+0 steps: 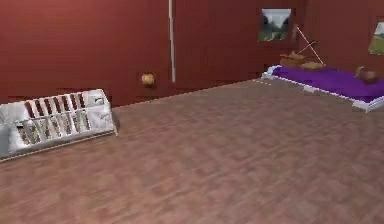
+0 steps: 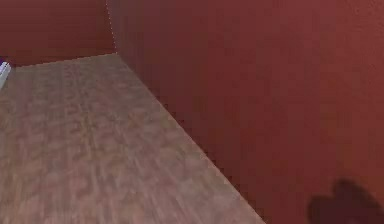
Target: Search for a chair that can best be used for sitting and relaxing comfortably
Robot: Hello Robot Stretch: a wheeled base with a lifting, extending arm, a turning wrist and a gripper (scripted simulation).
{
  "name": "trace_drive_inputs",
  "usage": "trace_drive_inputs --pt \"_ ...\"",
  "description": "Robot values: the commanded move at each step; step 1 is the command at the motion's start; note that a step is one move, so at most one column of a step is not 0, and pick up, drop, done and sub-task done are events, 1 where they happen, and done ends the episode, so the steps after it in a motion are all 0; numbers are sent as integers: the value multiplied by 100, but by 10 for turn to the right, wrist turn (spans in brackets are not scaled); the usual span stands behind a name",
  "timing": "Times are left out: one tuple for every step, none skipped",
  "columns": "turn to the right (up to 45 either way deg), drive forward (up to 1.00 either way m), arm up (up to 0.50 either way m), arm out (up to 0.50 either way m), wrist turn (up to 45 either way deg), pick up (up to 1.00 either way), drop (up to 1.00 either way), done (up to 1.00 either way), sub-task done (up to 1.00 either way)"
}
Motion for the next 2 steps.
trace_drive_inputs --pt "-450 0 0 0 0 0 0 0 0" --pt "-390 0 0 0 0 0 0 0 0"
